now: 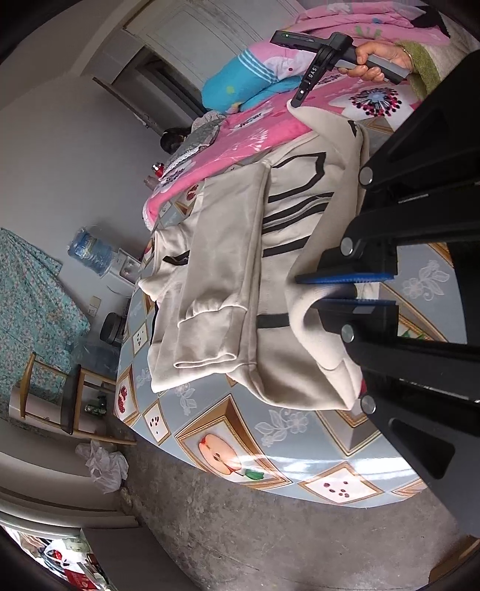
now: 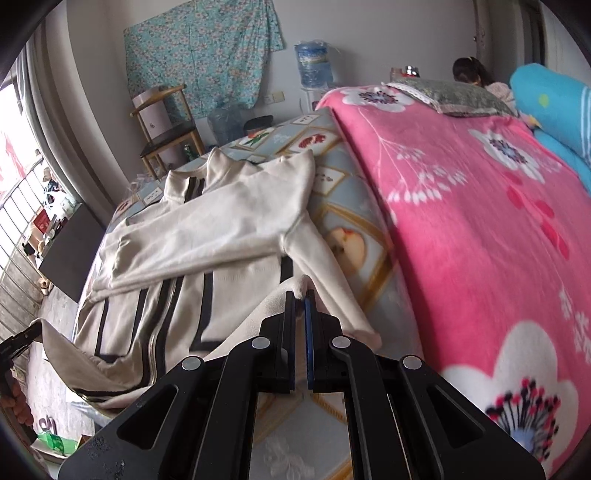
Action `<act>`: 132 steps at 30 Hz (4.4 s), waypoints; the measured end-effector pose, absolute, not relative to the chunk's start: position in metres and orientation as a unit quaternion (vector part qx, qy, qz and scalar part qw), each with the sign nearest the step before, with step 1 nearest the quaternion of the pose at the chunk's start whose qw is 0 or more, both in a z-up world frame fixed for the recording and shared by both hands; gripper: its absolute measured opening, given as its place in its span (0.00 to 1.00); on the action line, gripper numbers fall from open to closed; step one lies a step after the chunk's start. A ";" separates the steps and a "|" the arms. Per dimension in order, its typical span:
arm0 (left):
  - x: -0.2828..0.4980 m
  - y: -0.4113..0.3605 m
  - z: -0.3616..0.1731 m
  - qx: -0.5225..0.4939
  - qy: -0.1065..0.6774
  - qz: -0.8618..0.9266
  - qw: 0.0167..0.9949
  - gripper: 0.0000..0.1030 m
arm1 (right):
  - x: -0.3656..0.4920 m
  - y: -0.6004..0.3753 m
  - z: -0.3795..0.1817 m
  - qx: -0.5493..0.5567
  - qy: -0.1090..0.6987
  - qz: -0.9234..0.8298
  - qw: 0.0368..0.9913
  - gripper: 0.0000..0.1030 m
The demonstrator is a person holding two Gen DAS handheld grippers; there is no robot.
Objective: Fold large clothes
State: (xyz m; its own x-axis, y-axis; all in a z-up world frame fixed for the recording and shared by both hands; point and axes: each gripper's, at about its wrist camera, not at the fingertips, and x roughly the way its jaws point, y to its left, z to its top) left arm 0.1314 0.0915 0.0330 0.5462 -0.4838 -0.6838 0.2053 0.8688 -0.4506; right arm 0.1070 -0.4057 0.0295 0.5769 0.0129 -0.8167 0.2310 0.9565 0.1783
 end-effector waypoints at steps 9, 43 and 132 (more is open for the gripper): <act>0.199 0.095 0.006 -0.173 0.462 -0.162 0.854 0.06 | 0.186 -0.423 -0.003 0.160 0.471 -0.064 0.865 0.04; 0.138 0.139 -0.075 -0.451 0.503 -0.162 0.719 0.67 | 0.080 -0.408 -0.040 0.311 0.507 -0.049 0.802 0.66; 0.137 0.112 -0.059 -0.054 0.477 -0.096 0.872 0.17 | 0.180 -0.187 -0.052 -0.034 0.572 0.314 0.757 0.34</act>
